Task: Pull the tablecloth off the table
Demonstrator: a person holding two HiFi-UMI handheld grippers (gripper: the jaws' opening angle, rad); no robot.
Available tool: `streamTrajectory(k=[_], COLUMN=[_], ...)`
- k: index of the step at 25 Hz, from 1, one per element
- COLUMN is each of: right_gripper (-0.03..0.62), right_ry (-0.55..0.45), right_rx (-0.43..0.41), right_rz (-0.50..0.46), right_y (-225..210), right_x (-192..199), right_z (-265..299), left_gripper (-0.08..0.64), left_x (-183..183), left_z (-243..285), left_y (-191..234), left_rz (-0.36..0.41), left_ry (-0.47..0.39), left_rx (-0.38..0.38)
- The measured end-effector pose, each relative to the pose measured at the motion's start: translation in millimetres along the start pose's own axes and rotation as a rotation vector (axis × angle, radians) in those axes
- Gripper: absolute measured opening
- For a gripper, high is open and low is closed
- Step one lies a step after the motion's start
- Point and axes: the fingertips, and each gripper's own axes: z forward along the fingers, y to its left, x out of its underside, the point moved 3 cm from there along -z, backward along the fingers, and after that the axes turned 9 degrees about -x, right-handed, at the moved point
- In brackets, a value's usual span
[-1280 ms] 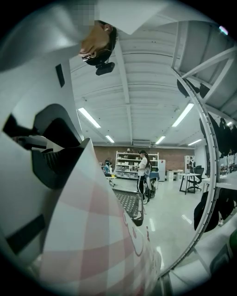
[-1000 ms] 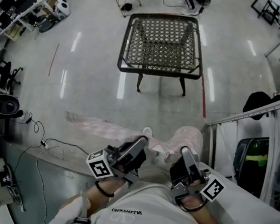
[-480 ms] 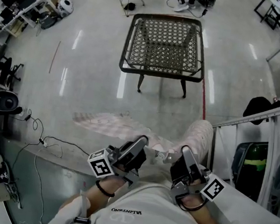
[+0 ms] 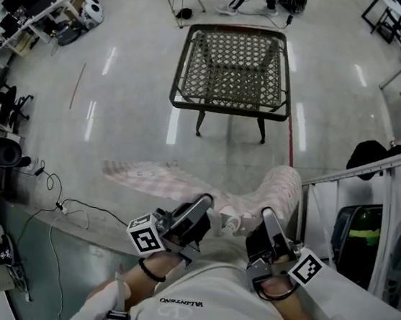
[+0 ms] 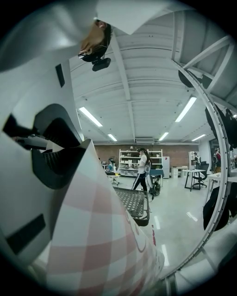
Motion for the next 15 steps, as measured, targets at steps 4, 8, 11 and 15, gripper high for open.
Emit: streamTrajectory(k=[4,8,11,15], right_gripper=[0.011,0.011,0.011,0.011], right_ry=[0.003,0.008,0.009,0.011], right_rx=[-0.002,-0.004,-0.006,-0.005], right_rz=[0.009,0.013,0.013,0.01], right_y=[-1.5,-1.8,-1.4,-2.0], right_x=[1.4,2.8,3.3,4.1], right_z=[2.0,5.0,5.3,3.8], left_gripper=[0.003,0.003,0.003,0.003], left_x=[-2.1,-4.2,-4.6,-2.2], left_z=[-0.4,-0.6,0.1,-1.2], left_y=[-1.1,-1.3,-1.3,0.4], left_rz=[0.007,0.017,0.017,0.005], left_ry=[-0.004,0.004,0.006,0.008], left_rx=[0.005,0.008,0.008,0.004])
